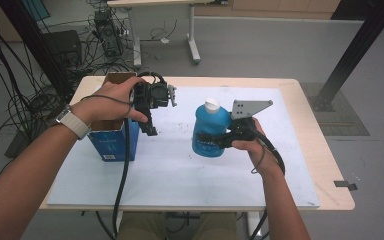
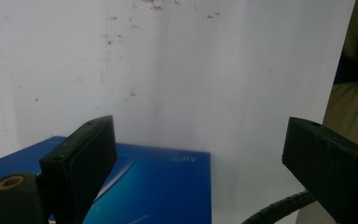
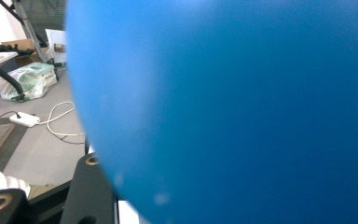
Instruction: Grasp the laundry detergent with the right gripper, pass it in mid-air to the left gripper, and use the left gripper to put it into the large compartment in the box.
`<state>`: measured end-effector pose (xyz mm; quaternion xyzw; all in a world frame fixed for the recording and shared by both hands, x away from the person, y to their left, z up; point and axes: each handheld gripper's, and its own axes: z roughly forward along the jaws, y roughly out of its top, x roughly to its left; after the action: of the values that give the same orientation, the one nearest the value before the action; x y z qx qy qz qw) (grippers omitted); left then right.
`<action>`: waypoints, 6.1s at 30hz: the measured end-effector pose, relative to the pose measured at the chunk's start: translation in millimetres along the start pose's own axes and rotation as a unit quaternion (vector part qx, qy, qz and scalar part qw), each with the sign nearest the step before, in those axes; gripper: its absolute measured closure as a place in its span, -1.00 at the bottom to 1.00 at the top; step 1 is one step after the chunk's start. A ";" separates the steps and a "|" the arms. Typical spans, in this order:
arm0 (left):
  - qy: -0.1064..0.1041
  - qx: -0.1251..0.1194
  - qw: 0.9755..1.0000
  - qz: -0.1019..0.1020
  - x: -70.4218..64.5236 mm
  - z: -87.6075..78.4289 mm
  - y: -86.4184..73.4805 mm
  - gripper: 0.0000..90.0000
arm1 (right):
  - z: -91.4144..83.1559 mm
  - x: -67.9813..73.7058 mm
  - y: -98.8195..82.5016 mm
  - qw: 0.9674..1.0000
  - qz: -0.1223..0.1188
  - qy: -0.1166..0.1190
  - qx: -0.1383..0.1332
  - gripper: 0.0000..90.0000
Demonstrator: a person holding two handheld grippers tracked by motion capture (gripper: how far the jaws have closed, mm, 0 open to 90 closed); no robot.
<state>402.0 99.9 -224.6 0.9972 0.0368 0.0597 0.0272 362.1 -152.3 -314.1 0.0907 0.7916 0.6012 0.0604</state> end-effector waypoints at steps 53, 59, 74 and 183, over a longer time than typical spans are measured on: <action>-0.045 0.003 0.999 0.020 -12.8 -79.9 26.4 -0.88 | 38.2 0.6 17.1 0.997 -0.002 0.068 0.047 -0.03; -0.045 0.005 0.999 0.027 -13.8 -84.3 33.4 -0.88 | 42.6 0.1 19.7 0.996 -0.002 0.073 0.052 -0.03; -0.054 0.008 0.998 0.032 -15.3 -92.0 44.2 -0.88 | 51.8 -0.5 21.6 0.995 -0.006 0.084 0.061 -0.03; -0.048 -0.010 0.998 0.048 -15.3 -91.0 72.7 -0.86 | 62.0 -0.4 28.4 0.993 -0.004 0.096 0.071 -0.03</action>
<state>381.0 30.9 -131.9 0.9992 -0.0128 0.0131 0.0364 377.1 -86.6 -303.5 0.0339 0.8348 0.5492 -0.0199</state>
